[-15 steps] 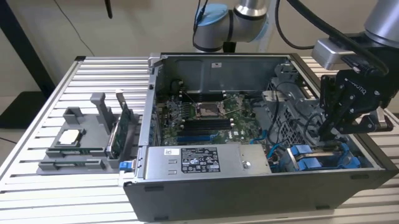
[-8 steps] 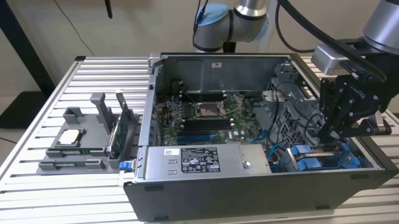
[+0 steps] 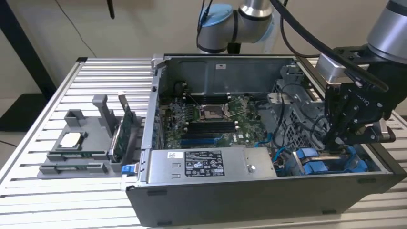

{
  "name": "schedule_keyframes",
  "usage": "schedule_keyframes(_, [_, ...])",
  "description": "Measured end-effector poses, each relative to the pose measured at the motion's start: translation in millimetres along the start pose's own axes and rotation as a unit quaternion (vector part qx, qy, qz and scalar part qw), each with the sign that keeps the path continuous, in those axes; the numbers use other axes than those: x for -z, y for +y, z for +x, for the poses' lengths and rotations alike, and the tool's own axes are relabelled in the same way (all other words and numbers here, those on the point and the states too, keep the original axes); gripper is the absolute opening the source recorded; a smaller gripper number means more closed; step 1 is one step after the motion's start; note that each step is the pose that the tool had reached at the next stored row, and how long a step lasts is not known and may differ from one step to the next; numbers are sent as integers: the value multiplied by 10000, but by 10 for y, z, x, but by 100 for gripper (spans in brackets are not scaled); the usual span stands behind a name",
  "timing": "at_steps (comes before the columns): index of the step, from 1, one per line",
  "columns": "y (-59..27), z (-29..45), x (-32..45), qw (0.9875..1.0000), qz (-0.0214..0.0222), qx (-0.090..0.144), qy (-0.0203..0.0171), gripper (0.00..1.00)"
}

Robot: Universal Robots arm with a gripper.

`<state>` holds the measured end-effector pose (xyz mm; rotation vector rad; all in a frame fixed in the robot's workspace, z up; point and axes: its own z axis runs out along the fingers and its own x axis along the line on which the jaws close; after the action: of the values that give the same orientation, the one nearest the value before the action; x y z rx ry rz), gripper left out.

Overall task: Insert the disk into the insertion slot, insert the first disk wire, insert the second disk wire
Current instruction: 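Insert the second disk wire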

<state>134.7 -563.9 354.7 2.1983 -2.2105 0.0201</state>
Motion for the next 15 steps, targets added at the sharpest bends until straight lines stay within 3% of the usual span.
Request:
schedule_keyframes(8, [-3, -1, -29, 10000, 0, 0, -7, 16])
schedule_keyframes(15, [-45, -2, -62, 9999, -1, 3, -108, 16])
